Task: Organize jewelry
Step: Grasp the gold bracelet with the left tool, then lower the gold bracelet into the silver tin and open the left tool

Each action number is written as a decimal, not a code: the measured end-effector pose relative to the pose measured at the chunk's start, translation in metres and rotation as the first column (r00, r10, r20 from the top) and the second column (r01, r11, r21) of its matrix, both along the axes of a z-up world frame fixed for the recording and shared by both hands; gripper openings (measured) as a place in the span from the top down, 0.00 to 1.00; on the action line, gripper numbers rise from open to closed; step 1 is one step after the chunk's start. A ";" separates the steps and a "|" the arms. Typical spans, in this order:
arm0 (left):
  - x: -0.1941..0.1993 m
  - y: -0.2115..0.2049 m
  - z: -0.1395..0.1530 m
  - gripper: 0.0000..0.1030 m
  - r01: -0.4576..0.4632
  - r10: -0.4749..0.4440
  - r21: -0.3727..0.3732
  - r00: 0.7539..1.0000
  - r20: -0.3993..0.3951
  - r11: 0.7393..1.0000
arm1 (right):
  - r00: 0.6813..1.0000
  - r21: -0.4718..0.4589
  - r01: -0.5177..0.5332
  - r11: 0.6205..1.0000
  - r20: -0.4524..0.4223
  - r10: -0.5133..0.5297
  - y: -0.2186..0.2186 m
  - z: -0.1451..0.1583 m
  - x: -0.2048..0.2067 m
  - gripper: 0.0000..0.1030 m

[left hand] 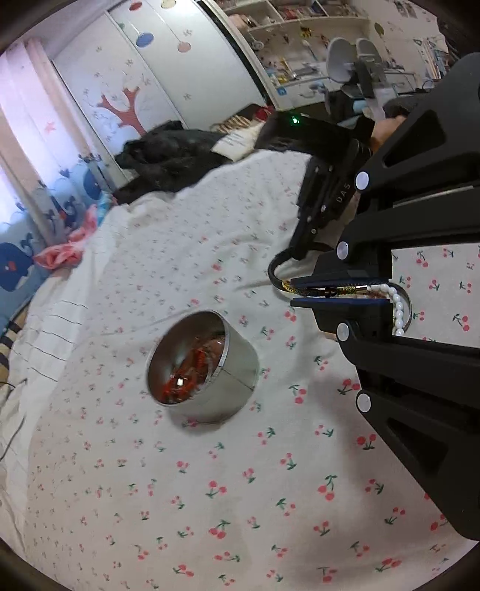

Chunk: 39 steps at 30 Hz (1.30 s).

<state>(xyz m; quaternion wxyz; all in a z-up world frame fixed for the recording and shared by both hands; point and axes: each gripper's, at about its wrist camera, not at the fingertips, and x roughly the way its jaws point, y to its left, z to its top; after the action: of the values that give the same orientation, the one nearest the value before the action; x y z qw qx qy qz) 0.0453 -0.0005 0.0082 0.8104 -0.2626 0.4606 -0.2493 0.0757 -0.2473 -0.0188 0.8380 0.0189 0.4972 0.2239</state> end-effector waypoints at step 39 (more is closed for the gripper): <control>0.090 0.005 0.029 0.96 -0.170 0.155 0.068 0.970 0.189 0.983 | 0.948 0.035 0.088 0.995 0.305 -0.095 0.036 0.080 0.046 0.90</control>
<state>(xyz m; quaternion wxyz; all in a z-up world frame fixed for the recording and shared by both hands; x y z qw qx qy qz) 0.1355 0.0044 0.0369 0.8771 -0.2414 0.3714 -0.1857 0.1222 -0.2117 0.0609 0.9142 0.0158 0.3573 0.1904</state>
